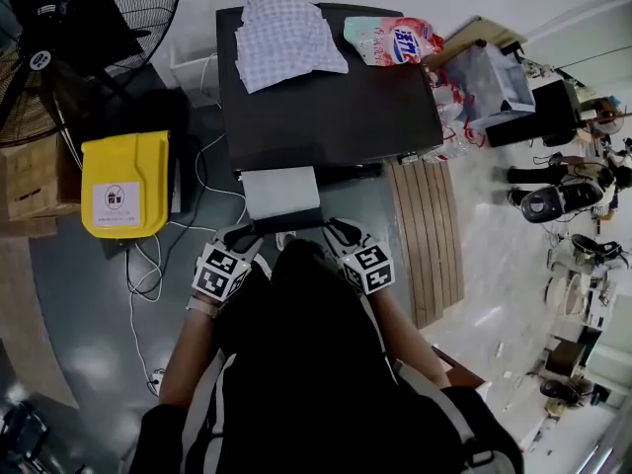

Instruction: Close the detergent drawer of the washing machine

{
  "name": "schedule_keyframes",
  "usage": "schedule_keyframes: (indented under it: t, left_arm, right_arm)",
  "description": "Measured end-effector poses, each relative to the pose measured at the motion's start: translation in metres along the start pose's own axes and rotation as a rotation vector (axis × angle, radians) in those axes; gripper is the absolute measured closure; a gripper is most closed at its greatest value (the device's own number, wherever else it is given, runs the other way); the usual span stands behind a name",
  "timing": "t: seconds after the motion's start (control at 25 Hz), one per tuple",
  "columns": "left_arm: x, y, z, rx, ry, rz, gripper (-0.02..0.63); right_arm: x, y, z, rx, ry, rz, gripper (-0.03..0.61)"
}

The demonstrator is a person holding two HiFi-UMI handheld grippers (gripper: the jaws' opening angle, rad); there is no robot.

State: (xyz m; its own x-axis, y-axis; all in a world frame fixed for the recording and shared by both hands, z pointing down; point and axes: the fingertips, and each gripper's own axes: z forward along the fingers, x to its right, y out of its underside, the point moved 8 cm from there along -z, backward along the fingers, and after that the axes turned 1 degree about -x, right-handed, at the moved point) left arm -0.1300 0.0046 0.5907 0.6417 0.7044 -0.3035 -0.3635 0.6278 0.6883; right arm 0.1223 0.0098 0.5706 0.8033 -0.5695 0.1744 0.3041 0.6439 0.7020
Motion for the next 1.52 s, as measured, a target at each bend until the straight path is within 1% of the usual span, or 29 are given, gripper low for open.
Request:
schedule_keyframes:
  t: [0.36, 0.8, 1.24, 1.52]
  left_arm:
    - [-0.017, -0.016, 0.005, -0.006, -0.043, -0.012, 0.485]
    - [-0.043, -0.041, 0.01, -0.006, -0.094, -0.021, 0.485]
    - [-0.065, -0.057, 0.016, 0.001, -0.128, -0.037, 0.482]
    - [-0.077, -0.068, 0.018, -0.005, -0.163, -0.043, 0.48]
  right_arm:
    - [0.014, -0.016, 0.013, 0.022, -0.033, 0.004, 0.489]
    - [0.031, -0.045, 0.034, 0.035, -0.047, 0.003, 0.491]
    - [0.044, -0.067, 0.05, 0.048, -0.047, 0.018, 0.491]
    - [0.048, -0.08, 0.06, 0.053, -0.026, 0.044, 0.491]
